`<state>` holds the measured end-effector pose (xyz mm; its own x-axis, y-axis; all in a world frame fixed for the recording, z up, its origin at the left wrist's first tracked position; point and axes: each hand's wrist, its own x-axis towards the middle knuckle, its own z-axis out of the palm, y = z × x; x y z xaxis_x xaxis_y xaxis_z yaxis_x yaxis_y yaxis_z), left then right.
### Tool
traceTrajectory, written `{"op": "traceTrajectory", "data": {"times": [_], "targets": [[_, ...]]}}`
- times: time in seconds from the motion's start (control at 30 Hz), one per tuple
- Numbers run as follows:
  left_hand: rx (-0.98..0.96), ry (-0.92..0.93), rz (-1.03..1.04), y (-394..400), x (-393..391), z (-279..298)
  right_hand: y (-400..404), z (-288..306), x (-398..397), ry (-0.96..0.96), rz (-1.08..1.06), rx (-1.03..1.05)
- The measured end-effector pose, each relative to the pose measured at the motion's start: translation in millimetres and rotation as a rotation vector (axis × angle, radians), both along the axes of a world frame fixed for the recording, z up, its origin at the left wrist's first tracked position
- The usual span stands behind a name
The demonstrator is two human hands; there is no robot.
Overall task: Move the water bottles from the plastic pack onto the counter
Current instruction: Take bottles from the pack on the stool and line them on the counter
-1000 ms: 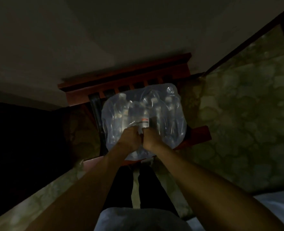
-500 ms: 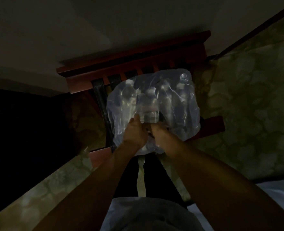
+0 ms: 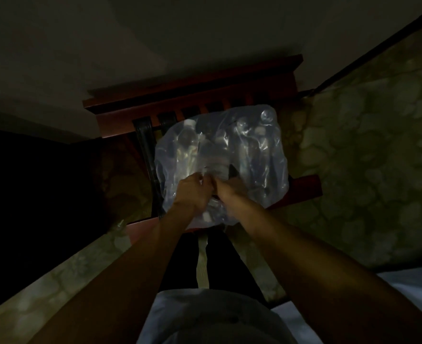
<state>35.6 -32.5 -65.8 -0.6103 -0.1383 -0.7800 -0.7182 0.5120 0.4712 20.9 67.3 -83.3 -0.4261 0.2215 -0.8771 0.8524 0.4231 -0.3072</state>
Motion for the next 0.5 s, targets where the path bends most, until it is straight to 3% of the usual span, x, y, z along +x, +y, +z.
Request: {"op": "traceTrajectory", "data": {"times": [0.07,0.27,0.4,0.5], "targets": [[0.099,-0.068,0.139,0,-4,6,5,11,-2,0.038,-0.012,-0.043],[0.409,-0.263,0.516,-1,-18,24,14,44,-2,0.059,0.312,-0.032],[0.46,-0.393,0.426,-1,-11,30,19,52,15,0.247,0.579,-0.061],[0.436,-0.39,0.386,-12,-2,30,25,48,16,0.199,0.669,-0.204]]}}
